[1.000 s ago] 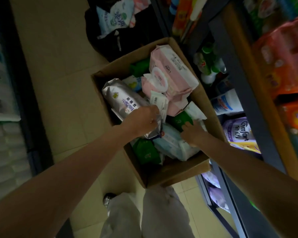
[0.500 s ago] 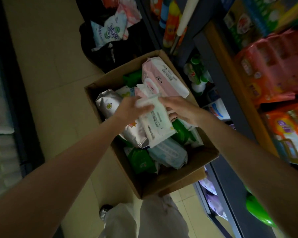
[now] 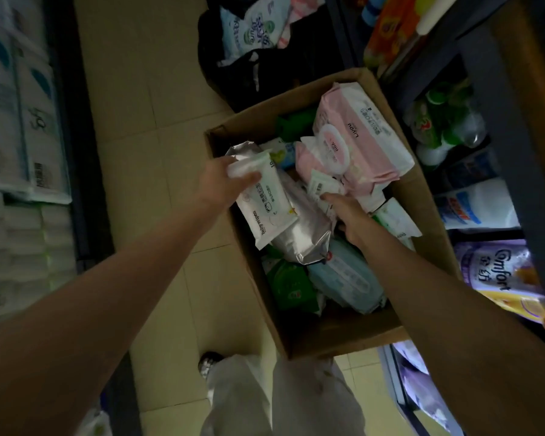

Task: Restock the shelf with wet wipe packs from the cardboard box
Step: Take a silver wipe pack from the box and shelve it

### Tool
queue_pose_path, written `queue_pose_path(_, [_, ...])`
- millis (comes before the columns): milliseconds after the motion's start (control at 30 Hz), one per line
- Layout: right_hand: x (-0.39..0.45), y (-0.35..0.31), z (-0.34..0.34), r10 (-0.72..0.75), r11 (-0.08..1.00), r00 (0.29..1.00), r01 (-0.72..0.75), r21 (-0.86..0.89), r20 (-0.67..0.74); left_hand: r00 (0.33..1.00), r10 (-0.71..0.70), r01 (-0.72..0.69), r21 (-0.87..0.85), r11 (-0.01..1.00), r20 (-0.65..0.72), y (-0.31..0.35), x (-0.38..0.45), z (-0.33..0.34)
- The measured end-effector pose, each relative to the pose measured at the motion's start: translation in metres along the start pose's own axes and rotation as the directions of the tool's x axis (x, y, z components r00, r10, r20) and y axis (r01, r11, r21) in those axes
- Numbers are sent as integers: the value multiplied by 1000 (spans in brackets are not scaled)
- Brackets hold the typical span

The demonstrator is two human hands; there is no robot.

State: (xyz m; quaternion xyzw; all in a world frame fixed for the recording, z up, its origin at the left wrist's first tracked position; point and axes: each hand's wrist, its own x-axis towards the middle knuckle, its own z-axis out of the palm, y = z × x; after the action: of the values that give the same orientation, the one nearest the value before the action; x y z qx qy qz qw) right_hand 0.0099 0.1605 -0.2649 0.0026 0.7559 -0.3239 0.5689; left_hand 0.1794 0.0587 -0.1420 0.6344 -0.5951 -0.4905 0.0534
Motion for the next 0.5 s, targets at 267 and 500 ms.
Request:
queue_pose_path(267, [-3,-30,35,-269,836,958,286,-468,104,1000,10,-10,-10,1000,7,-8,-8,5])
queue_pose_path(500, [5,-45,15,-136,786,978,203,-584,156,999,20,-21,-24,999,-40,-13,-10,-17])
